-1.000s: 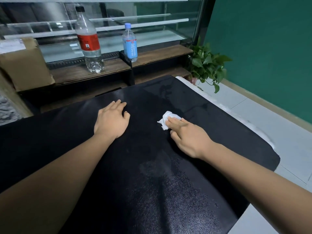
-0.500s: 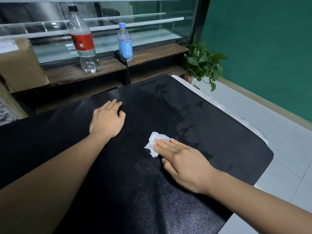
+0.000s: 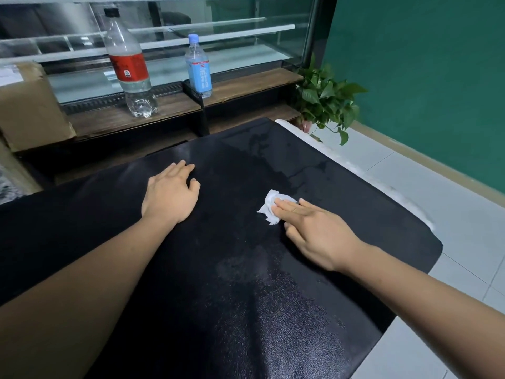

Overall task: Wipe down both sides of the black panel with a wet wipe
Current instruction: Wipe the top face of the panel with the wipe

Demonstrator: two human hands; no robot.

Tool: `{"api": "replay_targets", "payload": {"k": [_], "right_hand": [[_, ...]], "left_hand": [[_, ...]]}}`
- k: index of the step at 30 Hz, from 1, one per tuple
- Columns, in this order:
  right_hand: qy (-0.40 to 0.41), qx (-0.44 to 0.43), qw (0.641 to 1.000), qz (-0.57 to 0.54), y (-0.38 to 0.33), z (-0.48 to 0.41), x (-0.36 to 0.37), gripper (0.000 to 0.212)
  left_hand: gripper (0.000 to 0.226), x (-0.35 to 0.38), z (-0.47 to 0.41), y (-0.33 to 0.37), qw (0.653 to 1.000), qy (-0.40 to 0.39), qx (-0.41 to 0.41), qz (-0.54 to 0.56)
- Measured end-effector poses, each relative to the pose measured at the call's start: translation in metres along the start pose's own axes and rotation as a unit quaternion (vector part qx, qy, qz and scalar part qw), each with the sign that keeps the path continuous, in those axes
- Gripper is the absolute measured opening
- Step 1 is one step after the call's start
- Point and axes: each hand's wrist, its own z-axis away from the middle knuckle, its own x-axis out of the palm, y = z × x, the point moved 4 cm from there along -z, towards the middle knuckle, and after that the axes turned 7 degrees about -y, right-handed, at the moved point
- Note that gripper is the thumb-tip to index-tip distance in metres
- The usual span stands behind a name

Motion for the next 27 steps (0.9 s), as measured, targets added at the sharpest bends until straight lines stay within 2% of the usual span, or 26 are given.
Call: {"api": "replay_targets", "payload": {"k": [8, 13, 21, 27], "right_hand": [[0.007, 0.067, 0.998, -0.011, 0.032, -0.008, -0.007, 0.037], [0.028, 0.086, 0.996, -0.022, 0.023, -0.004, -0.002, 0.037], [-0.005, 0.016, 1.000, -0.001, -0.038, 0.035, 0.010, 0.060], [-0.007, -0.026, 1.000, 0.007, -0.072, 0.064, 0.021, 0.059]], "left_hand": [[0.059, -0.002, 0.002, 0.002, 1.000, -0.001, 0.001, 0.001], [0.059, -0.002, 0.003, 0.002, 1.000, -0.001, 0.003, 0.004], [0.057, -0.006, 0.004, 0.003, 1.000, -0.010, 0.001, 0.008], [0.056, -0.008, 0.009, 0.005, 1.000, -0.009, 0.006, 0.011]]}}
